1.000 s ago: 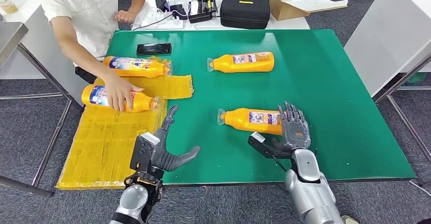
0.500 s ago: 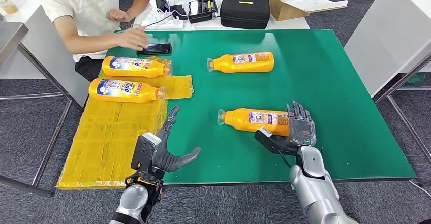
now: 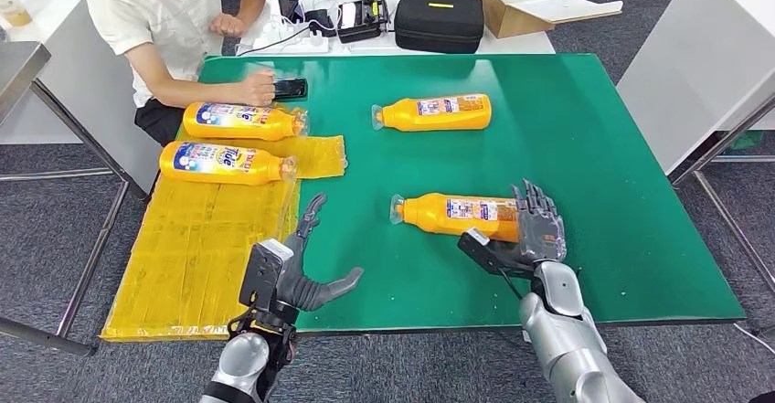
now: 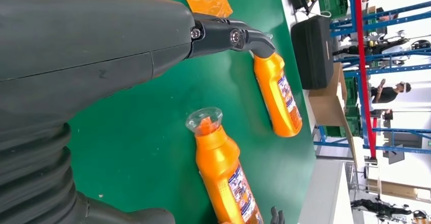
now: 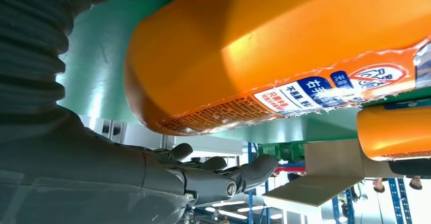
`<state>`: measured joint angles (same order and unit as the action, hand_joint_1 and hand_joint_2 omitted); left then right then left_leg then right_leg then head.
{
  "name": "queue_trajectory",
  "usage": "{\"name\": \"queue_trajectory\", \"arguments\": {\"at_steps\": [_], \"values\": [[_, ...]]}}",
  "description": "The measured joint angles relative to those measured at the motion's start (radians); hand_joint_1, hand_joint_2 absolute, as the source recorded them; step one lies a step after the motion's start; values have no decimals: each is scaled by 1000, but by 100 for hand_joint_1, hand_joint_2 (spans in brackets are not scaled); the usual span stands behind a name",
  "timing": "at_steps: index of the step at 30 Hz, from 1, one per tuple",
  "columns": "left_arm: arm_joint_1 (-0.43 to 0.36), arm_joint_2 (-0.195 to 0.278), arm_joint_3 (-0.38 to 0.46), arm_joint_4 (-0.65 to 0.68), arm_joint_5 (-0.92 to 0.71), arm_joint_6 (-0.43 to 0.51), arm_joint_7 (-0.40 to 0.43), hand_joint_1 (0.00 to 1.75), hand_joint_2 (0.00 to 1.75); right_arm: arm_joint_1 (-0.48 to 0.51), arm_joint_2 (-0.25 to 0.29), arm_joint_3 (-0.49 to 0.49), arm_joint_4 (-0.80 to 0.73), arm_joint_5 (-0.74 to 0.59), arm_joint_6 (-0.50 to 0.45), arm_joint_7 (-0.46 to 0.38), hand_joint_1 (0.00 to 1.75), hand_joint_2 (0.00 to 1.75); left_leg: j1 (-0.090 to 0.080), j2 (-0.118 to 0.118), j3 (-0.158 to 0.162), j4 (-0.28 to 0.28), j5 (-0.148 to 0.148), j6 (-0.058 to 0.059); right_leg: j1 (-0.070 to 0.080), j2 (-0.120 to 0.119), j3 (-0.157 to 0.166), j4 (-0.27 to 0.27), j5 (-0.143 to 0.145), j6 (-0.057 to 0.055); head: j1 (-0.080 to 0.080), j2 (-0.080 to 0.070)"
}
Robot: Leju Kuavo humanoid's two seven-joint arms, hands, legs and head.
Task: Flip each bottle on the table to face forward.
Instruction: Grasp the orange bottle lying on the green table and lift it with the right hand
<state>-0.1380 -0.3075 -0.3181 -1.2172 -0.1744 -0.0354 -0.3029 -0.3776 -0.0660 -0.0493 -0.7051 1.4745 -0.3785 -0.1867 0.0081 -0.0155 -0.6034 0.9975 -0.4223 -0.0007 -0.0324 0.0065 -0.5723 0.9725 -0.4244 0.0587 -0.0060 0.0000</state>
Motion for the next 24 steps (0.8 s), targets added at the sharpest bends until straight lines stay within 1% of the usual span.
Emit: {"name": "queue_trajectory", "arguments": {"at_steps": [13, 14, 15, 17, 18, 19, 24], "values": [[-5, 0, -12, 10, 9, 0, -5, 0, 175, -15, 17, 9, 29, -5, -14, -24, 1, 175, 0, 0, 0, 0, 0, 1, 0, 0, 0, 0, 0, 0, 0, 0], [-5, 0, -12, 11, 9, 0, -5, 0, 175, -16, 19, 12, 29, -5, -13, -24, 14, 175, 0, 0, 0, 0, 0, 1, 0, 0, 0, 0, 0, 0, 0, 0], [-5, 0, -13, 11, 11, 0, -5, 0, 175, -16, 21, 16, 29, -5, -12, -24, 51, 175, 0, 0, 0, 0, 0, 1, 0, 0, 0, 0, 0, 0, 0, 0], [-5, 0, -14, 11, 15, -1, -5, 0, 175, -18, 23, 23, 29, -8, -4, -23, 137, 175, 0, 0, 0, 0, 0, 1, 0, 0, 0, 0, 0, 0, 0, 0], [-5, 0, -15, 11, 17, -1, -5, 0, 175, -18, 24, 27, 29, -13, 3, -24, 168, 175, 0, 0, 0, 0, 0, 1, 0, 0, 0, 0, 0, 0, 0, 0], [-5, 0, -15, 11, 19, -1, -5, 0, 175, -18, 24, 29, 29, -18, 11, -24, 175, 175, 0, 0, 0, 0, 0, 1, 0, 0, 0, 0, 0, 0, 0, 0], [-7, 0, -18, 13, 32, -7, -6, 0, 175, -27, 20, 31, 37, -53, 34, -39, 175, 175, 0, 0, 0, 0, 0, 1, 0, 0, 0, 0, 0, 0, 0, 0]]}}
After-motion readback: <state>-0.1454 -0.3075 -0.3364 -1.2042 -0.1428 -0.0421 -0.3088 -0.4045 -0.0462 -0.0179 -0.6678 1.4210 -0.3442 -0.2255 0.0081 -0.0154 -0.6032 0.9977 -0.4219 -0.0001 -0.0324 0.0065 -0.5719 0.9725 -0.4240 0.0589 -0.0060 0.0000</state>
